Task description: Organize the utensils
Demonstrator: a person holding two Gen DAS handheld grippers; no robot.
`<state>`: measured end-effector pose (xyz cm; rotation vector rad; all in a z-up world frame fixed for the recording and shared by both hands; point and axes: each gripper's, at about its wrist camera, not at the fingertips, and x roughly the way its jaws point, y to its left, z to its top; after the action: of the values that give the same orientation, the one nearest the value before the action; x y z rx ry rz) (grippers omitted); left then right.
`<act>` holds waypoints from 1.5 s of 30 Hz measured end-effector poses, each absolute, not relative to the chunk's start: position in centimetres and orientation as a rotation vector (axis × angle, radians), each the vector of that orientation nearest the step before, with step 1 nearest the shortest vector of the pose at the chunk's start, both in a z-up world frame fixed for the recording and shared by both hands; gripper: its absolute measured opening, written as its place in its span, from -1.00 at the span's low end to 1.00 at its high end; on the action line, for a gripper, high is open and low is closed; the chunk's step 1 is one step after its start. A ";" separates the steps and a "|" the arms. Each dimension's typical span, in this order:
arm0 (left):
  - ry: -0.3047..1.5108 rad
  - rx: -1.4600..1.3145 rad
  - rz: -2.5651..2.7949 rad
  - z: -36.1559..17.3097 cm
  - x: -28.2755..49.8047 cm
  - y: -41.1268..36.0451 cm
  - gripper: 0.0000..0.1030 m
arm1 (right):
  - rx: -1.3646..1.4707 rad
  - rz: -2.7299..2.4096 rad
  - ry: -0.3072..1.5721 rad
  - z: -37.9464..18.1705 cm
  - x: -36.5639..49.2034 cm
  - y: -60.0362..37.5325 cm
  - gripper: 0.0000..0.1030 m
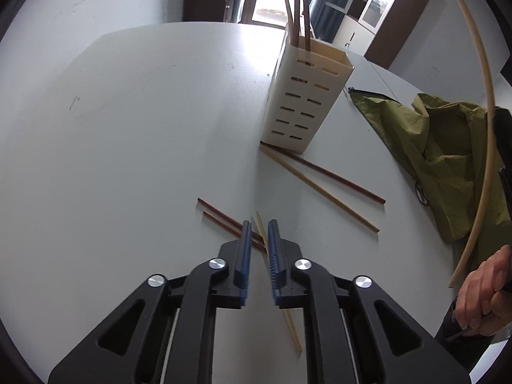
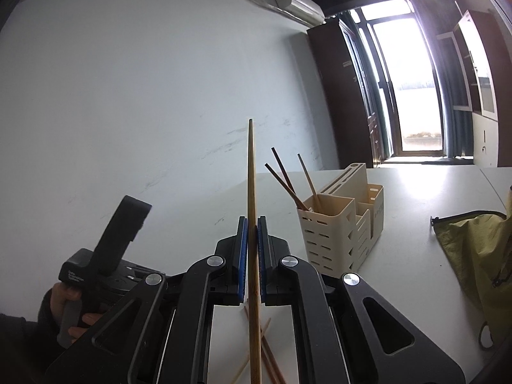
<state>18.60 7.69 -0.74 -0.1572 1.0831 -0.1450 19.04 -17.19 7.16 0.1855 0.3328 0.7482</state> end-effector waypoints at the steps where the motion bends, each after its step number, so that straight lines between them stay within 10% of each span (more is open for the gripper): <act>1: 1.092 -0.153 -0.157 -1.8 19.1 7.2 -0.05 | 0.182 0.747 0.335 7.0 19.2 -17.1 -0.87; 3: 1.108 -0.145 -0.161 -3.9 20.1 6.1 0.25 | 0.170 0.738 0.339 6.9 19.2 -17.0 -0.87; 26: 1.135 -0.145 -0.155 -9.4 22.3 5.7 -0.01 | 0.161 0.738 0.344 7.2 18.7 -16.6 -0.87; 35: 1.146 -0.108 -0.165 -9.7 22.3 5.2 -0.38 | 0.159 0.735 0.346 7.3 18.7 -16.6 -0.87; 39: 1.172 -0.117 -0.179 -10.3 22.6 5.2 -0.88 | 0.163 0.733 0.345 7.3 18.7 -16.6 -0.87; 45: 1.125 -0.145 -0.167 -9.8 22.4 6.0 -0.91 | 0.169 0.725 0.340 7.1 18.9 -16.8 -0.87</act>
<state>22.36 5.98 -9.83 -0.1446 1.1250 -0.1668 18.86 -16.84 7.14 0.1691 0.3403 0.7253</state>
